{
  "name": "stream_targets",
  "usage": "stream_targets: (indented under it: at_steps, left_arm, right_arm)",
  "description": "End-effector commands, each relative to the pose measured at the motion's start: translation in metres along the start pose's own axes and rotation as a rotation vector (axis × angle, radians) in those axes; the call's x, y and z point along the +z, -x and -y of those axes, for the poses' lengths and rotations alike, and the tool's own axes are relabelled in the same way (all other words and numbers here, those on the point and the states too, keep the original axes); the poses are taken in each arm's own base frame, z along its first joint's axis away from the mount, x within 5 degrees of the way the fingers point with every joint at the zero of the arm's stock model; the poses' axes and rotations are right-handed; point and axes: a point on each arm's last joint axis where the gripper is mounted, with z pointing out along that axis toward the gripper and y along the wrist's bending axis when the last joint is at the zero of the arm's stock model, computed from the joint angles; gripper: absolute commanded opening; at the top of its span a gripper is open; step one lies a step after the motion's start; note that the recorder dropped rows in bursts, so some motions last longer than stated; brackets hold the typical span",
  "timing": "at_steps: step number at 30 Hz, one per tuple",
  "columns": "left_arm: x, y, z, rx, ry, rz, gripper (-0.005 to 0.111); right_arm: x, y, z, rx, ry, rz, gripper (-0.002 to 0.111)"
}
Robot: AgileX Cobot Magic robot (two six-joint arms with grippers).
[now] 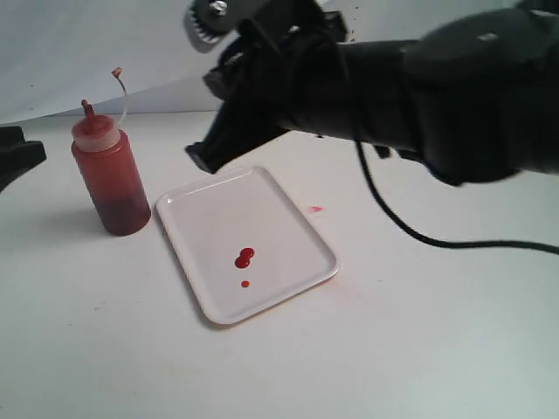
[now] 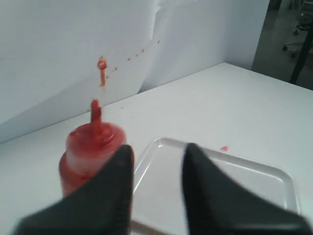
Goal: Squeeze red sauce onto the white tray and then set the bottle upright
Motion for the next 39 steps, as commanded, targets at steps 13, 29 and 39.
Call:
stream_targets:
  at_steps: [13, 29, 39]
  left_arm:
    - [-0.038, 0.061, 0.150, 0.244, -0.223, 0.093, 0.000]
    - [-0.079, 0.088, 0.208, 0.331, -0.211, 0.279, 0.000]
    - [-0.121, 0.093, 0.264, 0.207, -0.382, 0.423, 0.000]
  right_arm:
    - [-0.112, -0.056, 0.066, 0.405, -0.935, -0.047, 0.000]
    - [-0.116, -0.063, 0.066, 0.492, -0.982, -0.093, 0.000]
    - [-0.116, -0.063, 0.066, 0.489, -0.983, -0.091, 0.000]
